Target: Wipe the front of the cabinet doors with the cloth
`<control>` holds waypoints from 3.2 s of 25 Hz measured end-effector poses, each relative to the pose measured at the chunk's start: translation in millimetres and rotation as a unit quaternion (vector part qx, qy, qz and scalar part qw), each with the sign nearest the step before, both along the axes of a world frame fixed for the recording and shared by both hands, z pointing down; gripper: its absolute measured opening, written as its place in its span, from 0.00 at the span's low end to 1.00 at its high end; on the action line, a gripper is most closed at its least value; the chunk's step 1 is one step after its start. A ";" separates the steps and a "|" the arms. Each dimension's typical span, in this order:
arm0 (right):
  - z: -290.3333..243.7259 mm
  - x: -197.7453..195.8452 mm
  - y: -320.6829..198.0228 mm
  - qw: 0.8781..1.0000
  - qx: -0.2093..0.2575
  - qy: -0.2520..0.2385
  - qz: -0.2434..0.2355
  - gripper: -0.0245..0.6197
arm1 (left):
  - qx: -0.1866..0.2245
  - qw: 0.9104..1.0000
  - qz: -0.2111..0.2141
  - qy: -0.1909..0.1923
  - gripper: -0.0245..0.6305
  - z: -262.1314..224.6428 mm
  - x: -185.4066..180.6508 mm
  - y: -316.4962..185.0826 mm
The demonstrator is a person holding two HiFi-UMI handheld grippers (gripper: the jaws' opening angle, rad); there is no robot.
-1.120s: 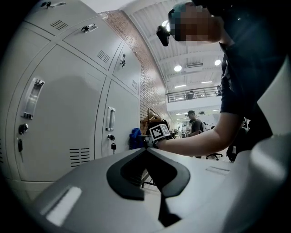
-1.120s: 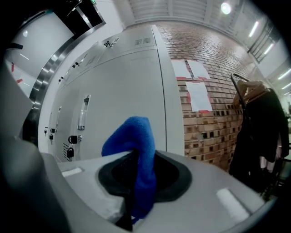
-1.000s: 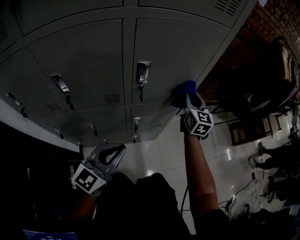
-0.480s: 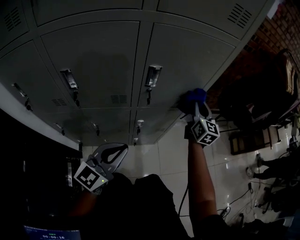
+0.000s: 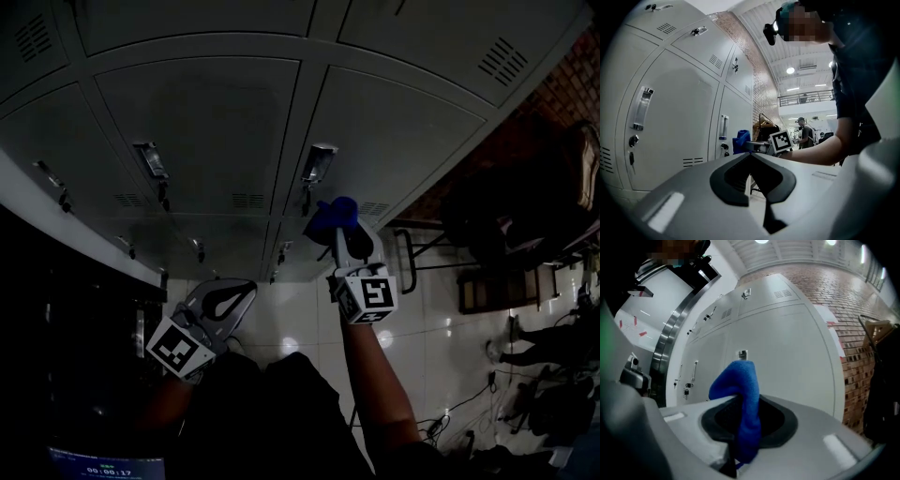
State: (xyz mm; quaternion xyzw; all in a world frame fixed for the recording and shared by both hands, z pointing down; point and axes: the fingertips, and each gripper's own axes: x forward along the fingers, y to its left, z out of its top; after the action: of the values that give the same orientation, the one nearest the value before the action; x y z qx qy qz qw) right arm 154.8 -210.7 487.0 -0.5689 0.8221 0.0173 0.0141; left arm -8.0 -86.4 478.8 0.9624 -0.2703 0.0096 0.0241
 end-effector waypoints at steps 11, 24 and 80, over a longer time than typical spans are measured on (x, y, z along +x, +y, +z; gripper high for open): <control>35.0 -68.7 -12.3 0.997 -0.025 0.011 -0.073 0.15 | -0.005 1.000 -0.015 0.009 0.04 -1.7 -10.8 -6.9; 81.0 -63.4 -53.4 0.996 -0.066 0.008 -0.055 0.15 | -0.013 1.000 -0.022 0.000 0.04 10.2 -15.3 -12.9; -17.4 57.7 64.1 0.999 -0.033 0.010 -0.025 0.15 | -0.010 0.998 0.056 0.036 0.04 -14.4 66.0 -14.2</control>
State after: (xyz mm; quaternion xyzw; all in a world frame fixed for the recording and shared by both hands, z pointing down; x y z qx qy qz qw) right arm 212.5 -146.6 469.6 -0.5479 0.8364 -0.0043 -0.0129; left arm 58.1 -100.6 464.4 0.9754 -0.2150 -0.0211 0.0433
